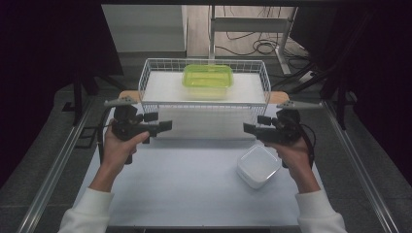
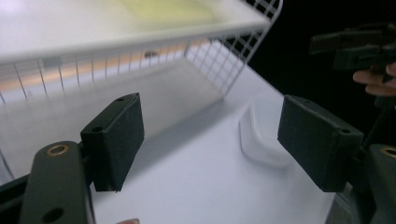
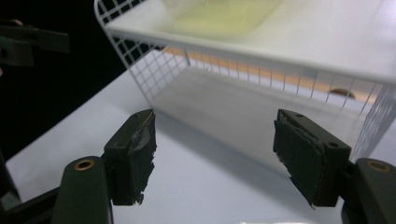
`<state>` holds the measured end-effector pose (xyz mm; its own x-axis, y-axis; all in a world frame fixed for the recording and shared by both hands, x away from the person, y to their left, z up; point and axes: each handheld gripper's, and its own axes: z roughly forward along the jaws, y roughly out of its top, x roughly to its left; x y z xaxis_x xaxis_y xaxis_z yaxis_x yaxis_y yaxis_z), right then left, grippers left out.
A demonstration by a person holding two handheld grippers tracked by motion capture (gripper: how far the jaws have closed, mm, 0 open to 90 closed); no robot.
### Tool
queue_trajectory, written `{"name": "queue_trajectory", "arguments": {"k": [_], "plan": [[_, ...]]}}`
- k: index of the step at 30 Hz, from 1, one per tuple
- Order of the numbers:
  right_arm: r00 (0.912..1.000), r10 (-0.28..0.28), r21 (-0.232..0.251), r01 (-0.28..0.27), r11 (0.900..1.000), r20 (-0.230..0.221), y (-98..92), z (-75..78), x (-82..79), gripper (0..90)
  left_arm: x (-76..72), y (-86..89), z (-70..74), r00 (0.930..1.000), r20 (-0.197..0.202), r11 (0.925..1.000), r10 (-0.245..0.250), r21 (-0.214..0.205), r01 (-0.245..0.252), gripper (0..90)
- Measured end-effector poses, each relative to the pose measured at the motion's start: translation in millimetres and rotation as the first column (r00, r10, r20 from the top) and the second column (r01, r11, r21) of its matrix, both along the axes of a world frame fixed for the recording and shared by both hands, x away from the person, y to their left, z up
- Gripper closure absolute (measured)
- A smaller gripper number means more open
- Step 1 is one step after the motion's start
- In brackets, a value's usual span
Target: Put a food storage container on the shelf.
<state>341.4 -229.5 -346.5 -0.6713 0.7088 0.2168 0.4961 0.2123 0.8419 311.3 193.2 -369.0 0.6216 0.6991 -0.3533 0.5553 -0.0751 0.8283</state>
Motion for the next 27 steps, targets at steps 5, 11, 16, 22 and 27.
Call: {"name": "queue_trajectory", "arguments": {"k": [5, 11, 16, 22, 27], "plan": [[0.9992, 0.03, -0.049, -0.031, 0.9983, -0.026, -7.1, -25.2, -14.8, 30.5, -14.3, 0.6, -24.2, 0.9993, -0.038, 0.9993, 0.006, 0.036, -0.004, 22.4], [0.9959, 0.036, -0.049, -0.04, 0.998, -0.083, -20.7, -58.9, -31.7, 30.6, -31.8, 0.7, -57.1, 0.9948, -0.102, 0.9984, 0.006, 0.056, 0.0, 22.4], [0.9913, 0.023, -0.06, -0.031, 0.9977, -0.129, -29.2, -80.4, -42.8, 31.2, -43.3, 3.1, -73.1, 0.992, -0.121, 0.9946, 0.034, 0.102, -0.021, 23.0], [0.9921, 0.001, -0.106, -0.014, 0.9943, -0.126, -36.1, -87.8, -52.0, 31.9, -55.7, 5.5, -82.1, 0.9914, -0.124, 0.9917, 0.044, 0.125, -0.029, 23.3], [0.9909, -0.017, -0.115, 0.002, 0.9934, -0.133, -35.5, -87.9, -54.9, 31.8, -58.2, 4.7, -80.4, 0.9924, -0.112, 0.9908, 0.051, 0.131, -0.036, 23.2]]}}
